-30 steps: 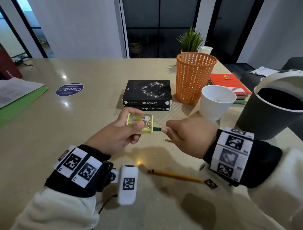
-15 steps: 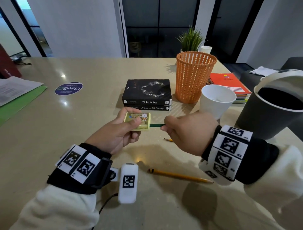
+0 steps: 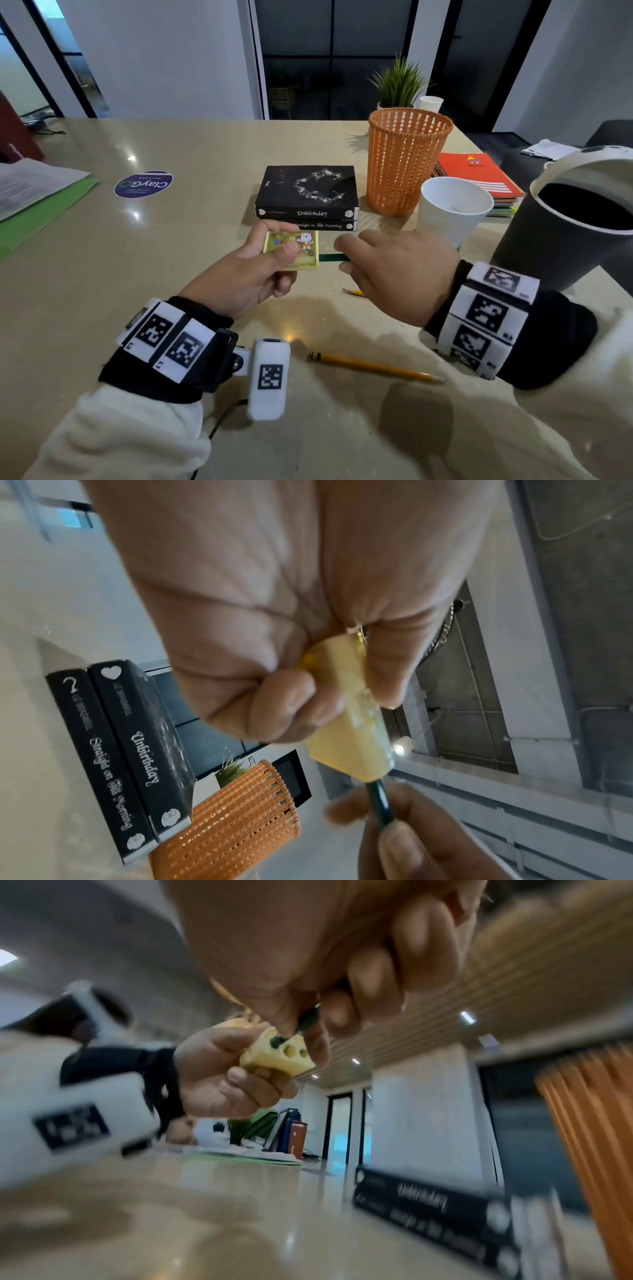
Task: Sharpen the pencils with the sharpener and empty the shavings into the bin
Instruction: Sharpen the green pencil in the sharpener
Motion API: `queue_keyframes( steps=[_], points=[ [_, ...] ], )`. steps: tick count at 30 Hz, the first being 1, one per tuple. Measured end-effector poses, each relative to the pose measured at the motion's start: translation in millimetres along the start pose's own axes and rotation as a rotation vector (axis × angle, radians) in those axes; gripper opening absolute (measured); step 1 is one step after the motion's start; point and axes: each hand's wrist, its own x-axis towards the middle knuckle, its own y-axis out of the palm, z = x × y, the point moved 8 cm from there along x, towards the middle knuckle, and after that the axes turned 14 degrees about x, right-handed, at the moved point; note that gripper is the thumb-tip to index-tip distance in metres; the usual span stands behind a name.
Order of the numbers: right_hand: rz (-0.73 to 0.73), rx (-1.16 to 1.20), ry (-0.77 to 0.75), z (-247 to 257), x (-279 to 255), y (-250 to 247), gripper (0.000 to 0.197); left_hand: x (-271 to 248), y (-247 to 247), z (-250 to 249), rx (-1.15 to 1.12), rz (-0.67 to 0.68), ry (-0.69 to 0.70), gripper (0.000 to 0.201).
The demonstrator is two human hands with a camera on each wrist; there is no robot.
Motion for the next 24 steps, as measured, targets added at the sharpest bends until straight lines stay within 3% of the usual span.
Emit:
queue_keyframes(
  steps=[4, 7, 13, 16, 18, 20, 24],
  points=[
    [-0.063, -0.05, -0.113, 6, -3, -3, 0.028, -1, 8, 2, -0.033, 0.08, 0.016, 0.072],
    [-0.077, -0.021, -0.116, 8, -6, -6, 0.028, -3, 10, 2, 0.032, 0.083, 0.012, 0.061],
    [-0.02, 0.115, 0.036, 0, -12, 3, 0.029, -10, 13, -11, 0.314, 0.086, 0.117, 0.049],
    [0.201, 0.349, 0.142, -8, -12, 22, 0.031, -14, 16, -14, 0.39, 0.097, 0.154, 0.046],
    [0.254, 0.455, 0.191, -10, -15, 25, 0.032, -14, 17, -15, 0.408, 0.102, 0.16, 0.045],
    [0.239, 0.433, 0.185, -9, -16, 21, 0.027, -13, 17, -16, 0.406, 0.109, 0.147, 0.047],
    [0.024, 0.157, 0.042, -3, -10, -2, 0.019, -9, 12, -14, 0.343, 0.075, 0.114, 0.058]
  ],
)
